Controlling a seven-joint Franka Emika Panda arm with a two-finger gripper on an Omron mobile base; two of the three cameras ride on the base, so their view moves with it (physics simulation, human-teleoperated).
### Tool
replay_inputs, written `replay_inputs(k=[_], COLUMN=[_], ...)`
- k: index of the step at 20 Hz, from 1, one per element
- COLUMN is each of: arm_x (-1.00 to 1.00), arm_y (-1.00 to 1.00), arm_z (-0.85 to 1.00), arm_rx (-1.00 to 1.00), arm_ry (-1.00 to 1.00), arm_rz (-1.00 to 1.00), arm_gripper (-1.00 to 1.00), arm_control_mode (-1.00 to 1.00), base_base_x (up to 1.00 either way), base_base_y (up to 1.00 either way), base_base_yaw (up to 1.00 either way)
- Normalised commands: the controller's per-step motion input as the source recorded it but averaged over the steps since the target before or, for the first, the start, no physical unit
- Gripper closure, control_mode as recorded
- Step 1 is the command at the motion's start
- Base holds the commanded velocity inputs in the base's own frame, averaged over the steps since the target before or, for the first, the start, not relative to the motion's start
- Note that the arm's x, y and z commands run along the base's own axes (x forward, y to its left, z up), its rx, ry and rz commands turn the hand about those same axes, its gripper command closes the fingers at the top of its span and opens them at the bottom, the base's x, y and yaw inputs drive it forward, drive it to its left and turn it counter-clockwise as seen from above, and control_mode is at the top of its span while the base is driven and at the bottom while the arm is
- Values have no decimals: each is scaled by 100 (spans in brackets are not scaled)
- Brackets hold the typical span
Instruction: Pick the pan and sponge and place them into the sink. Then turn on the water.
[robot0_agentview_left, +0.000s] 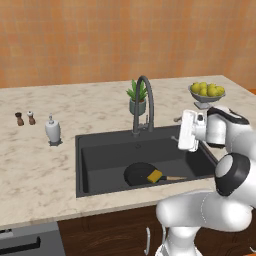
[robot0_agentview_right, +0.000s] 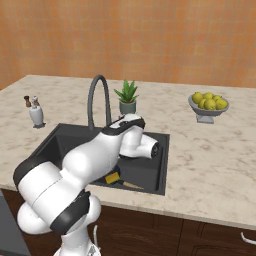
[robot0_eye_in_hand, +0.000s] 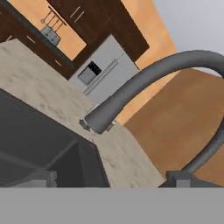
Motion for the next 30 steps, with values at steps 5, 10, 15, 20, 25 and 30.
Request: replay_inputs(k=[5,10,15,20,25,30], arm_x=[0,0,0,6,22,31], arm_y=[0,0,0,0,0,0], arm_z=[0,0,0,0,0,-2], arm_rx=[36,35,21,3,0,0], arm_ry=[8,21,19,16,5,1], arm_rz=[-18,-23,-17,-6,0,0], arm_gripper=[-100,-100,-100,-100,-100,-100], arm_control_mode=[-100,-100,-100,-100,-100,-100], base_base_x=[0,0,0,0,0,0], base_base_y=[0,0,0,0,0,0], base_base_yaw=[0,0,0,0,0,0])
